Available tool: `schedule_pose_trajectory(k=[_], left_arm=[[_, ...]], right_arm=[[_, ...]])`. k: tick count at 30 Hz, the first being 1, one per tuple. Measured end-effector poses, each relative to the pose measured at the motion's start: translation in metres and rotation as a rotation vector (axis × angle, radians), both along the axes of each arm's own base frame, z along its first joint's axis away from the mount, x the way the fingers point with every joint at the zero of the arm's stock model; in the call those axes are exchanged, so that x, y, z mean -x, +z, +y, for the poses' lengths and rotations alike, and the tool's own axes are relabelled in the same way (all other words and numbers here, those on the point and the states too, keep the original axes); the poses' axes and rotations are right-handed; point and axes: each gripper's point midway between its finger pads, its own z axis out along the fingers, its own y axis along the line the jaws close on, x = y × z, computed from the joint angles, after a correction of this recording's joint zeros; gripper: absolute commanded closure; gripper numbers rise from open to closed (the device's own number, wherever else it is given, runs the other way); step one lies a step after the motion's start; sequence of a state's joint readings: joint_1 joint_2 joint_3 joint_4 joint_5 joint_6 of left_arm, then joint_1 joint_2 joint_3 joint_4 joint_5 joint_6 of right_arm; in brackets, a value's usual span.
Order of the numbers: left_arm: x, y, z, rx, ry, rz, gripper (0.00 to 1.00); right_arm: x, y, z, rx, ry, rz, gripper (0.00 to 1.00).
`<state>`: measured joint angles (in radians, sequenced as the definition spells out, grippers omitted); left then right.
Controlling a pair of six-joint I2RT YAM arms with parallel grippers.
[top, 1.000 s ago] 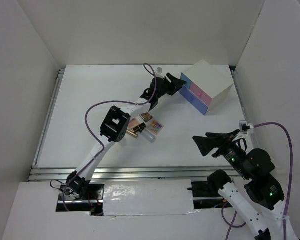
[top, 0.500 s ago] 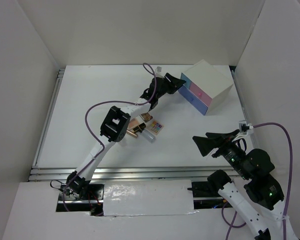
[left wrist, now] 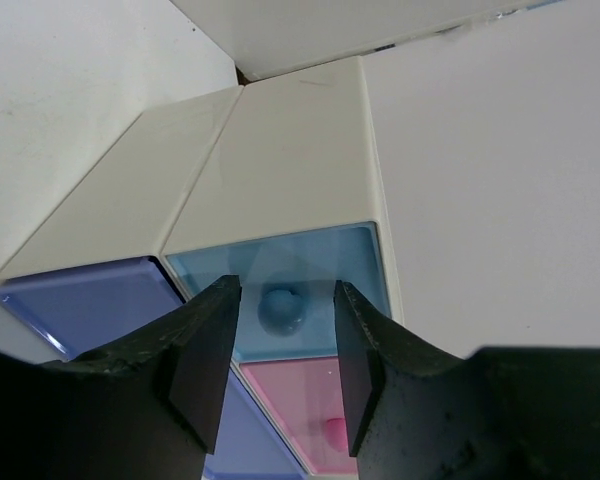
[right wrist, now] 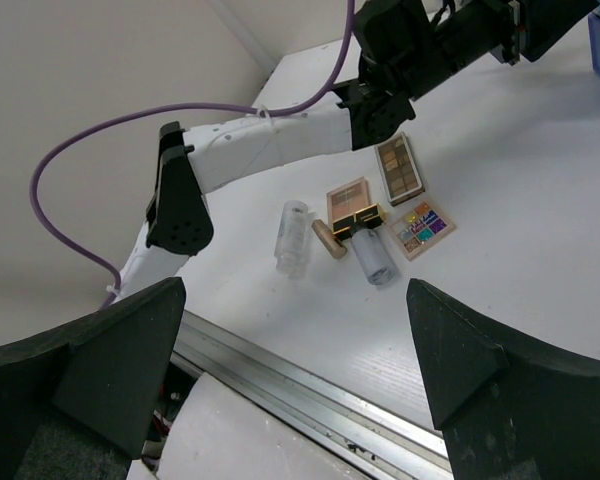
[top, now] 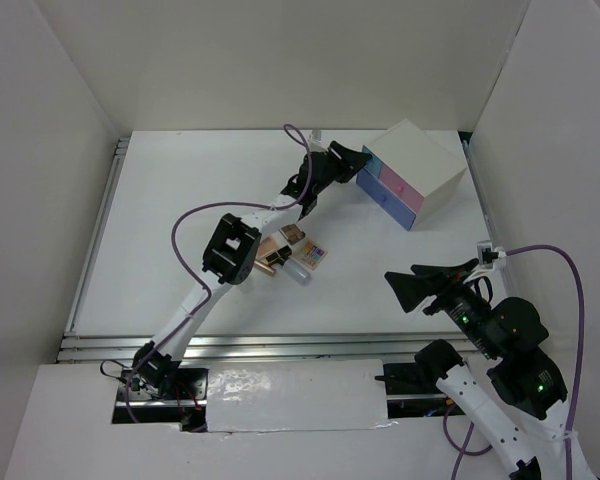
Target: Organize the makeup
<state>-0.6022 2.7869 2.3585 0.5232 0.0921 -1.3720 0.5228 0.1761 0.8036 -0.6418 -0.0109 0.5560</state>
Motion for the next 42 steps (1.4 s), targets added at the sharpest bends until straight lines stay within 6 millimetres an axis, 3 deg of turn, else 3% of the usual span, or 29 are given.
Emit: schedule_pose_trajectory(k=[5, 14, 26, 29, 42], left_arm=[[0.002, 0.001, -0.004, 0.018, 0.001, 0.010, 0.54], [0.007, -0.004, -0.009, 0.042, -0.008, 0.025, 0.54], [0.009, -0.009, -0.010, 0.056, -0.007, 0.013, 0.91], [0.011, -0.011, -0.004, 0.071, -0.004, 0.013, 1.00], [0.041, -0.012, 0.044, -0.017, -0.007, 0.067, 1.00]], right_arm=[[0.000, 0.000, 0.000, 0.000, 0.000, 0.000, 0.00], [-0.001, -0.002, 0.001, 0.002, 0.000, 0.000, 0.00], [-0.002, -0.003, 0.001, 0.006, 0.000, 0.002, 0.00], [-0.002, -0.003, 0.001, 0.006, 0.000, 0.002, 0.00], [-0.003, -0.003, -0.001, 0.006, -0.014, 0.003, 0.00]])
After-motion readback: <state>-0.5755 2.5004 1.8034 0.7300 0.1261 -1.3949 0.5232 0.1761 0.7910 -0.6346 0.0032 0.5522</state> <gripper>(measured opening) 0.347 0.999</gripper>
